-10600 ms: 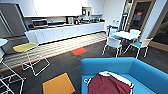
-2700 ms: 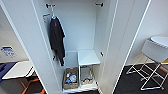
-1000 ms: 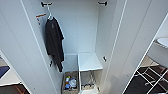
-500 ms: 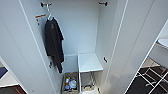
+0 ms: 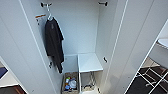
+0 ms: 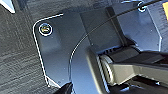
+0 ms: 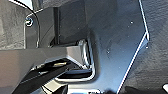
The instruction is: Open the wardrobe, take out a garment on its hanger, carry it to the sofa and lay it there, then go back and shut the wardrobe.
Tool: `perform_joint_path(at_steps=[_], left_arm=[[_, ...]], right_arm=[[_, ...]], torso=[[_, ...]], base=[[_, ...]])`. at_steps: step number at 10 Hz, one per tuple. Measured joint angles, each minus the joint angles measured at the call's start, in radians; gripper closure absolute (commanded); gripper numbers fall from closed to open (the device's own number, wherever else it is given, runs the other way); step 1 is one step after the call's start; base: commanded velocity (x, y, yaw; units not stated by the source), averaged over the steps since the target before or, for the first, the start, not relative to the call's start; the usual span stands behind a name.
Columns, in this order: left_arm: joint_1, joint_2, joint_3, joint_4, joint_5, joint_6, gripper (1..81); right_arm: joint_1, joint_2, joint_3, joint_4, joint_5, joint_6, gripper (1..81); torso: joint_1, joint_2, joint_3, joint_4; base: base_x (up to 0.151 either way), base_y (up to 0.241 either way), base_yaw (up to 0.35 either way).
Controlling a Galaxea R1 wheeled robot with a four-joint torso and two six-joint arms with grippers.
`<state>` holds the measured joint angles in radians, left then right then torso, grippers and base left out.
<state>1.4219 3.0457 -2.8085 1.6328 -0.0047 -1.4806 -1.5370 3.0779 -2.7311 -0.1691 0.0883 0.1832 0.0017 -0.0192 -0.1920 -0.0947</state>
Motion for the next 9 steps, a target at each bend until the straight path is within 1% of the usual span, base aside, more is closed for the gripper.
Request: perform_joint_path(at_steps=[1, 3, 4, 5, 6, 7, 8, 9], left_arm=[[0.002, -0.014, 0.0, -0.018, -0.003, -0.04, 1.0], [0.031, -0.026, -0.003, -0.05, 0.004, -0.066, 1.0], [0.056, -0.015, -0.003, -0.063, 0.005, -0.066, 1.0], [0.07, -0.001, -0.001, -0.098, 0.006, -0.033, 1.0], [0.074, 0.011, 0.004, -0.143, 0.006, 0.049, 1.0], [0.067, 0.012, 0.006, -0.215, 0.026, 0.159, 1.0], [0.063, 0.01, 0.005, -0.33, 0.062, 0.302, 1.0], [0.065, 0.01, 0.004, -0.492, 0.089, 0.482, 1.0]], right_arm=[[0.0, 0.0, 0.0, 0.0, 0.0, 0.0, 1.0], [0.002, 0.0, 0.0, 0.0, -0.001, 0.0, 1.0], [0.006, 0.001, 0.0, 0.0, 0.0, 0.0, 1.0], [0.008, 0.003, 0.001, 0.0, 0.0, 0.0, 1.0], [0.008, 0.006, 0.004, 0.0, -0.001, 0.0, 1.0], [0.008, 0.006, 0.007, 0.0, 0.0, 0.0, 1.0], [0.008, 0.005, 0.007, 0.0, 0.0, 0.0, 1.0], [0.008, 0.005, 0.007, 0.0, -0.001, 0.0, 1.0]], torso=[[0.0, 0.0, 0.0, 0.0], [0.0, 0.0, 0.0, 0.0], [0.0, 0.0, 0.0, 0.0], [0.0, 0.0, 0.0, 0.0], [0.0, 0.0, 0.0, 0.0], [0.0, 0.0, 0.0, 0.0], [0.0, 0.0, 0.0, 0.0], [0.0, 0.0, 0.003, 0.0]], base=[[0.0, 0.0, 0.0], [0.0, 0.0, 0.0], [0.0, 0.0, 0.0], [0.0, 0.0, 0.0], [0.0, 0.0, 0.0], [0.0, 0.0, 0.0], [0.0, 0.0, 0.0], [0.0, 0.0, 0.0]])
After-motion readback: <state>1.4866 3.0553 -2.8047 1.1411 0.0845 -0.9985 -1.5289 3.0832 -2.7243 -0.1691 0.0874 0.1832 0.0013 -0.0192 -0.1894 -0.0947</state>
